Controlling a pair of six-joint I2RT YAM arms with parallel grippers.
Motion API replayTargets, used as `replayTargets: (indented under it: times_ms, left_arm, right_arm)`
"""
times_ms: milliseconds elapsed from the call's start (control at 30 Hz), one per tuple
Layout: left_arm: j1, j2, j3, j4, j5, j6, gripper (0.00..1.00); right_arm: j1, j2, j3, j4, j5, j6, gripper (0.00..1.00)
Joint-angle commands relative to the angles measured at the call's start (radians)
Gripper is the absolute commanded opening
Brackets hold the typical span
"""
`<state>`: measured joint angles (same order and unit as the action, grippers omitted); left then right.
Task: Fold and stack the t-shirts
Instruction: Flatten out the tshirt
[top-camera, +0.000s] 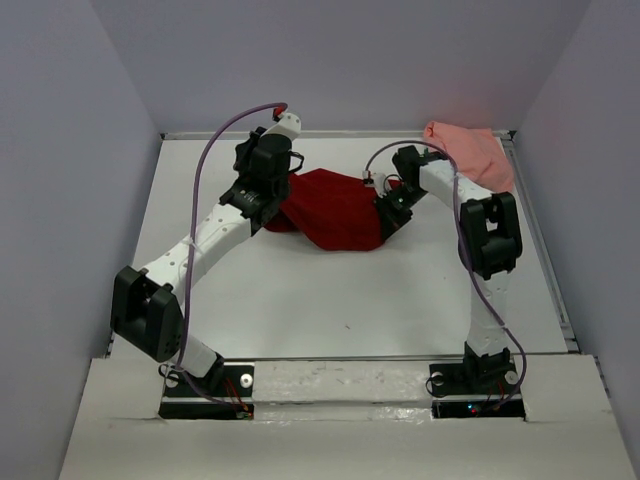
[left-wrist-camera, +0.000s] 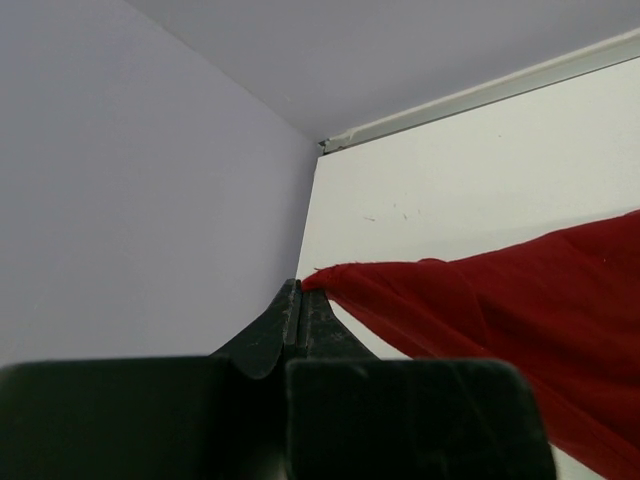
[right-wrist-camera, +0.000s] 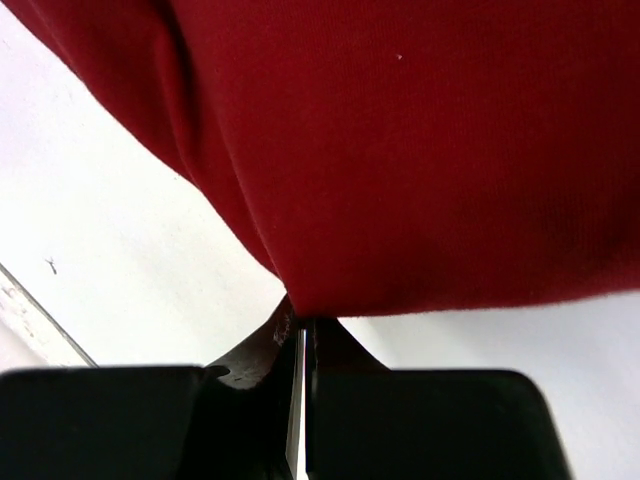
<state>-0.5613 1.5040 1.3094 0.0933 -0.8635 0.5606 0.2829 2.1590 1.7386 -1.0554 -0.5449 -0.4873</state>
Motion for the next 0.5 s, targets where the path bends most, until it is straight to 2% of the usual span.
replayTargets:
  times_ms: [0,67,133,267,467]
  left_arm:
    - [0.012,-0.071,0.011,0.051,-0.019,-0.01,0.0]
    - [0.012,-0.073,0.016,0.052,-0.025,-0.005,0.0]
    - [0.014,-0.076,0.025,0.055,-0.035,0.007,0.0]
    - [0.014,-0.077,0.037,0.057,-0.052,0.024,0.0]
    - [0.015,-0.077,0.05,0.062,-0.062,0.038,0.0]
  right_arm:
    - [0.006,-0.172,0.064,0.026,0.072,0.019,0.0]
    - [0.006,-0.215,0.093,0.029,0.091,0.027,0.0]
    - [0.006,-0.281,0.201,0.026,0.147,0.048,0.0]
    - [0.006,-0.31,0.323,0.009,0.187,0.053,0.0]
    - [0.006,-0.334,0.374,0.021,0.25,0.05,0.0]
